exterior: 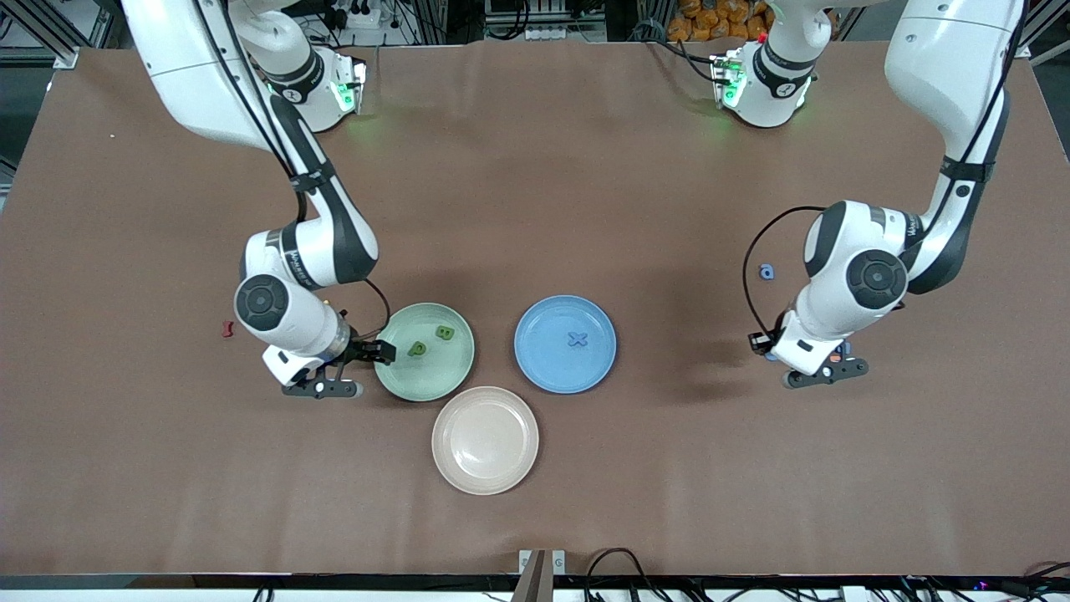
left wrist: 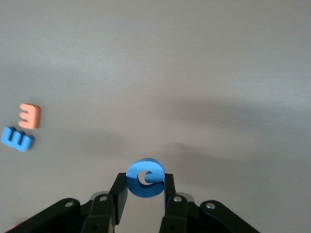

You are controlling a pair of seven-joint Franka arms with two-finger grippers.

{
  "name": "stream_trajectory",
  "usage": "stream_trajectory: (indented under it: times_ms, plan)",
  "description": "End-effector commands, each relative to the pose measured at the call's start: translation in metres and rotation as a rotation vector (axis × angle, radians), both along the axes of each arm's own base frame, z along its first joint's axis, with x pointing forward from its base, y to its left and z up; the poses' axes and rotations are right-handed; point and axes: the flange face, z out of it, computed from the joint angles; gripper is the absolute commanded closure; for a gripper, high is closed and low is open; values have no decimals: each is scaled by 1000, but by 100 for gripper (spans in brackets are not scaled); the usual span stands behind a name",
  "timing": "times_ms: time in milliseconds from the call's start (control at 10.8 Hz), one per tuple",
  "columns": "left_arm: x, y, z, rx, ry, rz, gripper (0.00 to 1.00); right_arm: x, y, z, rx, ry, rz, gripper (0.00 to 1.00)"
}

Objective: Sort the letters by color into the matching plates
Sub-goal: 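Carry the blue e to the blue plate while the right gripper returns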

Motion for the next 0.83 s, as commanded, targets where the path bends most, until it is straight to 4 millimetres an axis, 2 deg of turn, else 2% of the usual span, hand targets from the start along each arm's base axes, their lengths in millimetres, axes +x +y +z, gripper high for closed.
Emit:
stream_trajectory:
  times_ms: [0,277,554,738]
  plan:
    - [-5,-45,17,-16,25,65,100,9,-40,8,6,0,36,0]
    - [-24,-114,23,-23,11,106,100,14,-76,2,3,9,2,0]
    - [-36,-194,17,-54,9,148,100,17,-106,-2,2,15,-41,0]
    - [-39,-226,9,-91,28,179,100,14,-120,-9,0,31,-74,0]
